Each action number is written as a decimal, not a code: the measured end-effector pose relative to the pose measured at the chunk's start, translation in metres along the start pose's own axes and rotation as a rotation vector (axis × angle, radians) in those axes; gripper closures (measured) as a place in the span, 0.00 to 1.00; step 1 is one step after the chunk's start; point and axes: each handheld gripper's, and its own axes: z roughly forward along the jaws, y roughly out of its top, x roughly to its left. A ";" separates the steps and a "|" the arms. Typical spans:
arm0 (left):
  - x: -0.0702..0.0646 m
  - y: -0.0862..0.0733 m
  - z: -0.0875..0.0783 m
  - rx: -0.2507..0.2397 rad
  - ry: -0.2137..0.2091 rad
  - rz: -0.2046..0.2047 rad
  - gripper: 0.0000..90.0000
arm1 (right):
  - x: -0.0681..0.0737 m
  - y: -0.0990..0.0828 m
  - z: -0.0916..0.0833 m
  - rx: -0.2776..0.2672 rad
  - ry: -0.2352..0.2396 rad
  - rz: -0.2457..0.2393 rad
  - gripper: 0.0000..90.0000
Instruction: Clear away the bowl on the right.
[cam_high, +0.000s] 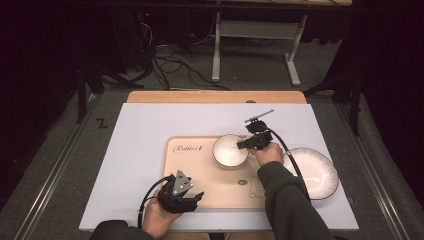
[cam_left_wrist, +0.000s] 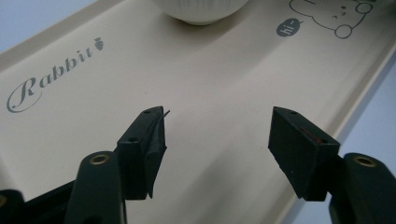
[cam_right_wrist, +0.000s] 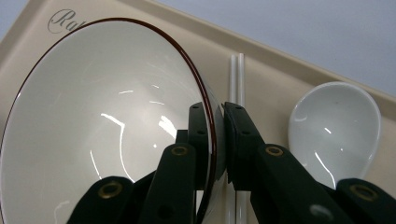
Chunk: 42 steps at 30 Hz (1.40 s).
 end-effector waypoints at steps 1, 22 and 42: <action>0.000 0.000 0.000 0.000 0.000 0.001 0.41 | 0.000 0.000 0.001 0.004 -0.005 0.001 0.92; -0.001 0.000 0.000 0.000 0.001 0.010 0.41 | 0.000 0.000 -0.001 -0.037 -0.042 -0.013 0.79; 0.000 0.001 0.001 0.005 0.002 0.007 0.41 | 0.010 -0.016 -0.054 -0.117 -0.107 -0.099 0.63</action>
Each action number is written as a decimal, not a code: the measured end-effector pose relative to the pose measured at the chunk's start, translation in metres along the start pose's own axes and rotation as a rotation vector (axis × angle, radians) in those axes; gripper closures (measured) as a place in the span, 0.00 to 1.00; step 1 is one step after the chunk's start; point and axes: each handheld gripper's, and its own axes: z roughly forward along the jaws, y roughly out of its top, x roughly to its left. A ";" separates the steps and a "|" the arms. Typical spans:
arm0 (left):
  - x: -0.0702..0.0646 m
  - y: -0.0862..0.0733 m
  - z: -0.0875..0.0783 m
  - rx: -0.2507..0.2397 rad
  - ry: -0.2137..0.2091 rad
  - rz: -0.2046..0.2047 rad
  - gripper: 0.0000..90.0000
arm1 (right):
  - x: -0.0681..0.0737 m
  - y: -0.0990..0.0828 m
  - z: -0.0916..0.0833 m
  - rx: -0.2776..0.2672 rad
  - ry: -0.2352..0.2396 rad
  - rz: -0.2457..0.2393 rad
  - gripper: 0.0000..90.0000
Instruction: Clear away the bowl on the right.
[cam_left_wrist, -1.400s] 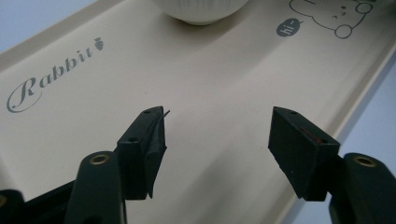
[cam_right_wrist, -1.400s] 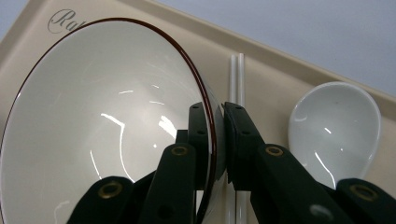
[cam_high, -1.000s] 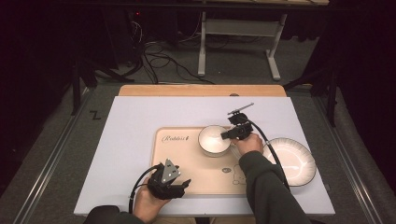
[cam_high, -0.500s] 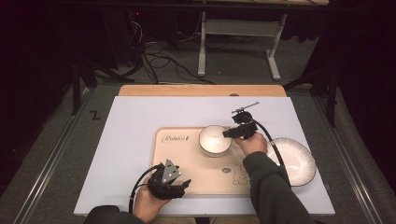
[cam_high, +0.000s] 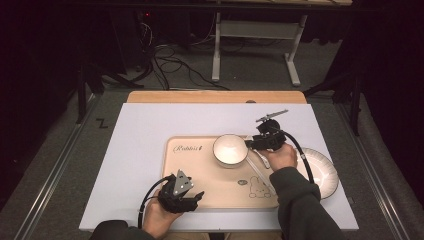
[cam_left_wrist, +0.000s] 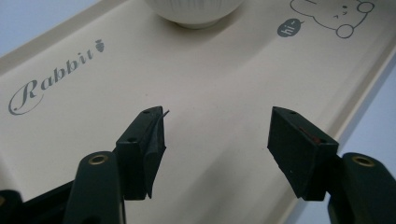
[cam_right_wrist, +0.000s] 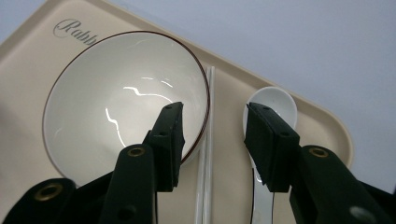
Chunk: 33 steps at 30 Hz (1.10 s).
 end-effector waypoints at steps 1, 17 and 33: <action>0.000 0.000 0.000 0.002 0.001 0.001 0.41 | 0.000 -0.001 -0.003 -0.001 -0.003 -0.008 0.63; -0.001 0.001 0.002 0.009 -0.003 0.007 0.41 | 0.011 -0.018 -0.052 -0.080 0.051 -0.025 0.61; -0.002 0.000 0.003 0.010 -0.006 0.001 0.40 | 0.012 -0.047 -0.081 -0.113 0.038 -0.056 0.58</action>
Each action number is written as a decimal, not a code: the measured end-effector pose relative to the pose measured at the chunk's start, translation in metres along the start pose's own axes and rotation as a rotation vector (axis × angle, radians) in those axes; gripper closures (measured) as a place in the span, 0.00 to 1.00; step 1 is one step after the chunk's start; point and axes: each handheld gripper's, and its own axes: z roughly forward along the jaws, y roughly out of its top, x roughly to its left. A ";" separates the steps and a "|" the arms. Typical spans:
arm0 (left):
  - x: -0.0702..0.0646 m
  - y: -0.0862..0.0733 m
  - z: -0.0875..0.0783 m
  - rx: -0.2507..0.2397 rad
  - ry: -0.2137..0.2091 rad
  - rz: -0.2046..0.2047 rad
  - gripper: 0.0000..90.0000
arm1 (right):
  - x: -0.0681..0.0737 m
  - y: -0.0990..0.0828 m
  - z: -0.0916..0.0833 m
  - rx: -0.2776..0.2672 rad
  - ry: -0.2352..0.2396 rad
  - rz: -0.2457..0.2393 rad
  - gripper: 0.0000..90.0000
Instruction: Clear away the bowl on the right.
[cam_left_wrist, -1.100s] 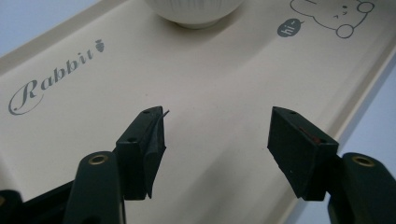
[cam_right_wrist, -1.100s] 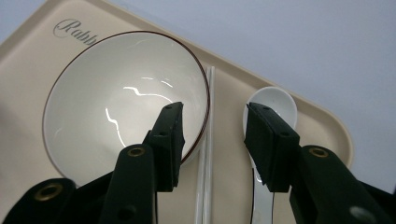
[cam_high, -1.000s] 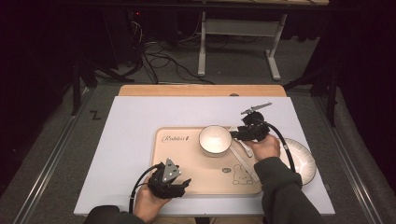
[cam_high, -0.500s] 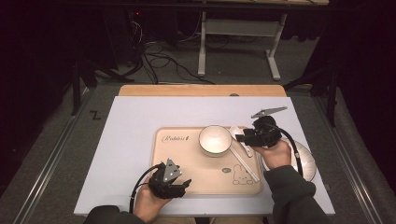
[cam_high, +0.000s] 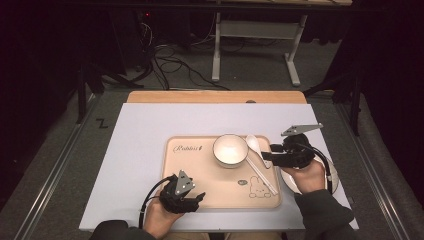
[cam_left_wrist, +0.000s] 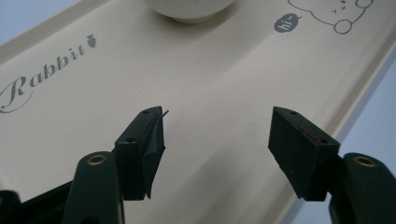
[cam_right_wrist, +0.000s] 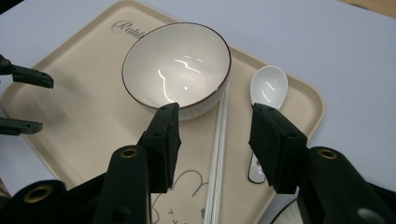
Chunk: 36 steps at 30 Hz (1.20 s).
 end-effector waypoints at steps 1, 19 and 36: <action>0.000 0.000 -0.001 -0.005 0.005 0.001 0.40 | -0.001 -0.002 -0.002 -0.004 -0.002 -0.008 0.57; 0.002 0.000 -0.003 -0.014 0.025 -0.007 0.40 | -0.010 -0.032 -0.026 -0.054 -0.054 0.010 0.53; 0.004 0.000 -0.003 -0.015 0.013 -0.021 0.40 | -0.026 -0.077 -0.038 -0.048 -0.118 0.081 0.51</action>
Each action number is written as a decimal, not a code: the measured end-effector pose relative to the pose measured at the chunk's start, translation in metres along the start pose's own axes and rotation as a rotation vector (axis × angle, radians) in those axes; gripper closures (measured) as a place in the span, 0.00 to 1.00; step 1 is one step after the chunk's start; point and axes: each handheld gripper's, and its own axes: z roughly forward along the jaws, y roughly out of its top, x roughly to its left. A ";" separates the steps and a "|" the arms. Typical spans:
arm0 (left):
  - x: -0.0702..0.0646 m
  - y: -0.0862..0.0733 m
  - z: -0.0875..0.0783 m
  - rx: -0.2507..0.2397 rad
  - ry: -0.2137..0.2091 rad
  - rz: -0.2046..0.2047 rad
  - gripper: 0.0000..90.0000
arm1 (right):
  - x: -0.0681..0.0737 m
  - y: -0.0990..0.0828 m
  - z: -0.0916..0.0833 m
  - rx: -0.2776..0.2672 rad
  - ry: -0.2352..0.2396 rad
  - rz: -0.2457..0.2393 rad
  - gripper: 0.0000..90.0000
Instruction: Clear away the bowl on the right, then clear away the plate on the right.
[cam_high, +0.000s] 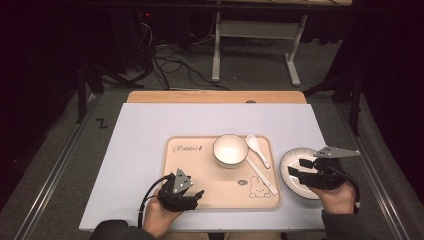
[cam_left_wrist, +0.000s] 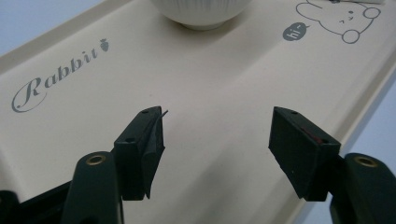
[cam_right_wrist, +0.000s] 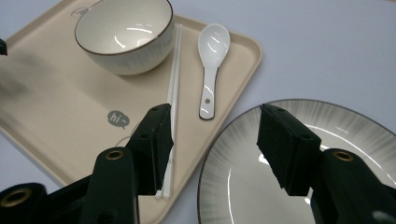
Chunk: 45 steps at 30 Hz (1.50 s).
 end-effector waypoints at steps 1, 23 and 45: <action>0.000 0.000 -0.001 -0.001 0.000 0.002 0.40 | -0.001 -0.002 0.000 -0.001 -0.007 -0.006 0.51; -0.001 -0.001 0.003 0.021 -0.021 0.002 0.40 | -0.024 -0.039 -0.001 0.054 -0.194 0.048 0.57; -0.002 -0.001 0.002 0.020 -0.005 0.014 0.40 | -0.080 -0.036 -0.002 0.081 -0.315 0.145 0.58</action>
